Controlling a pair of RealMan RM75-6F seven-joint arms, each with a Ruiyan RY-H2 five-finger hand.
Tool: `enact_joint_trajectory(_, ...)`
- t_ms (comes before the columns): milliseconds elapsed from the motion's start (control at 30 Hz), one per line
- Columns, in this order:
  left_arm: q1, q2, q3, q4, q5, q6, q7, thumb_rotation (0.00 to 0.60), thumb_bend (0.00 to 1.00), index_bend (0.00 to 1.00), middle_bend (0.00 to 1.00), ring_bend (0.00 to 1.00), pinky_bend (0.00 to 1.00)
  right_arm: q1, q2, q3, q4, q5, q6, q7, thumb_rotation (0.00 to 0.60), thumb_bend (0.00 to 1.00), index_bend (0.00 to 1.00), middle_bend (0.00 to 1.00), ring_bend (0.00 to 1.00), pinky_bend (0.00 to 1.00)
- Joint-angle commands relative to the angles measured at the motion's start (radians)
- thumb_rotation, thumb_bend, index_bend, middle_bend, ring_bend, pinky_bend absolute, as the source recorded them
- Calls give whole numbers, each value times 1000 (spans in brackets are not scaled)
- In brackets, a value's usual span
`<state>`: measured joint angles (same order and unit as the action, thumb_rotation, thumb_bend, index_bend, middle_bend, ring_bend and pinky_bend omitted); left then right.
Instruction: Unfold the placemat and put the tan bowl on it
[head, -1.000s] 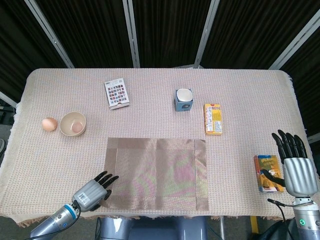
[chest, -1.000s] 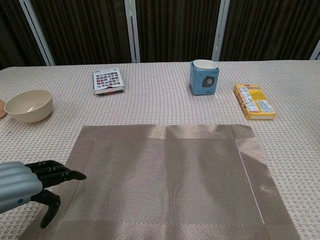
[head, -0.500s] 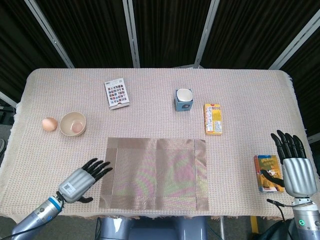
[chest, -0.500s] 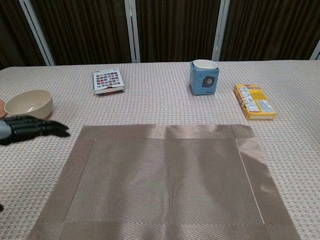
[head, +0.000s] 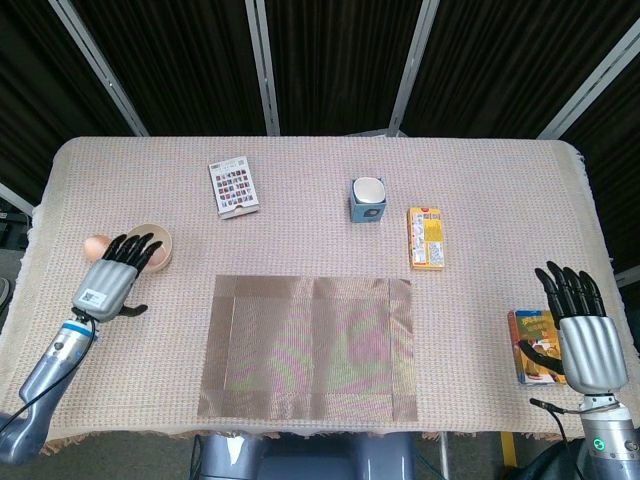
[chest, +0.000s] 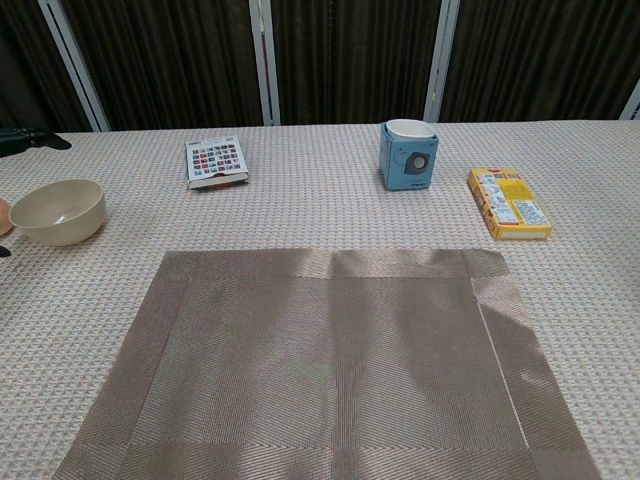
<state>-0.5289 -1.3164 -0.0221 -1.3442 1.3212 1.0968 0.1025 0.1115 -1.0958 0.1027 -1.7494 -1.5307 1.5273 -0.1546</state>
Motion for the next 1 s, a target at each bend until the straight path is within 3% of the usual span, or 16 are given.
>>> enact_joint_trajectory(33,-41,-165,-56,257,-73,-96,-83,600,79,93,0,0,0,2,-3,-2,2,6,-9,-1,600,0,0,0,0,0)
enact_joint_trajectory(233,-67,-286,-65,458,-63,-147,-155,600,142,235,0,0,0,8,-12,-5,10,16,-28,-15,600,0,0,0,0,0)
enact_joint_trajectory(367,-75,-330,-68,537,-66,-175,-176,600,206,350,0,0,0,6,-12,-3,10,20,-25,-16,600,0,0,0,0,0)
enact_joint_trajectory(533,-77,-383,-76,639,-68,-186,-192,600,357,535,0,0,0,6,-10,-2,11,23,-26,-13,600,0,0,0,0,0)
enact_joint_trajectory(700,-71,-398,-76,675,-47,-162,-226,600,426,656,0,0,0,5,-8,-2,9,21,-24,-10,600,0,0,0,0,0)
enact_joint_trajectory(1000,-55,-359,-63,614,36,-34,-286,600,445,670,0,0,0,4,-4,-3,6,18,-21,-5,600,0,0,0,0,0)
